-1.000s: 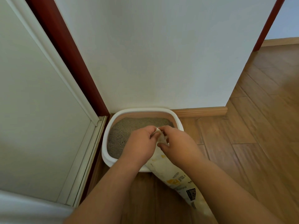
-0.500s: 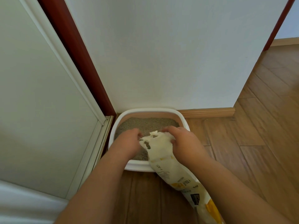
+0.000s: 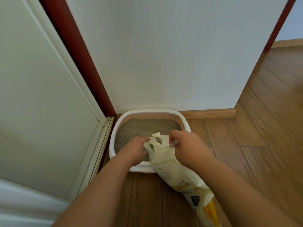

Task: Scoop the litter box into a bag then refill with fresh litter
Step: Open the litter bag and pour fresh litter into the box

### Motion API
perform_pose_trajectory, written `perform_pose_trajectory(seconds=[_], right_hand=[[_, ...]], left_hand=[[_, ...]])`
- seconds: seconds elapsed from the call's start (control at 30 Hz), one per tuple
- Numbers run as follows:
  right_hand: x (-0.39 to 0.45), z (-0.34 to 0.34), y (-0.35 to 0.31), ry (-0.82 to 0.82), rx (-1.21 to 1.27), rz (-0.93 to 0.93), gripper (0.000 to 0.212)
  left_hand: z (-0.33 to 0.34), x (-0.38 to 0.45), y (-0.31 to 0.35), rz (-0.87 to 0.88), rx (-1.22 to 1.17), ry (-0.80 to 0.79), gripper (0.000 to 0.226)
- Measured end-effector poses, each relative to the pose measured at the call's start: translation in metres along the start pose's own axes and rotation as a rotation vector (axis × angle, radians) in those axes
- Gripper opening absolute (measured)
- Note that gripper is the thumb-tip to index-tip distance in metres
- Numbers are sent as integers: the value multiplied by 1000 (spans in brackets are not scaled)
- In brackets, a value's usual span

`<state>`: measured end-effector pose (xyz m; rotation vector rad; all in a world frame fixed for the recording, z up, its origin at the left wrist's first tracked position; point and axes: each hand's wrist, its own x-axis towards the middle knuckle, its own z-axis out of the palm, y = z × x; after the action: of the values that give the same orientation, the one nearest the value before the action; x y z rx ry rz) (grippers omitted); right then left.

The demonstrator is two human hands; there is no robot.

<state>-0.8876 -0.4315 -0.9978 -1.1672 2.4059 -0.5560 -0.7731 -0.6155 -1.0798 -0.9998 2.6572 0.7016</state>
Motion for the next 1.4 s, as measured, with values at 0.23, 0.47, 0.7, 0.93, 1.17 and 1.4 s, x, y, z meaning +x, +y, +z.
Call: perform_pose_trajectory(seconds=[0.23, 0.47, 0.7, 0.93, 1.17, 1.4], right_hand=[[-7, -5, -2, 0, -35, -23, 34], [-16, -17, 4, 42, 14, -12, 30], [-18, -39, 30, 133, 49, 67, 31], [-18, -45, 35, 216, 10, 111, 29], [-23, -54, 39, 357, 196, 129, 30], [-27, -66, 44, 616, 174, 5, 35]], left_hand=[[13, 5, 0, -53, -75, 36, 62], [20, 6, 4, -22, -165, 8, 62], [19, 7, 11, 16, 38, 37, 16], [10, -8, 23, 70, 105, 73, 23], [-6, -30, 54, 130, 101, 112, 29], [-27, -58, 89, 157, -77, 216, 30]])
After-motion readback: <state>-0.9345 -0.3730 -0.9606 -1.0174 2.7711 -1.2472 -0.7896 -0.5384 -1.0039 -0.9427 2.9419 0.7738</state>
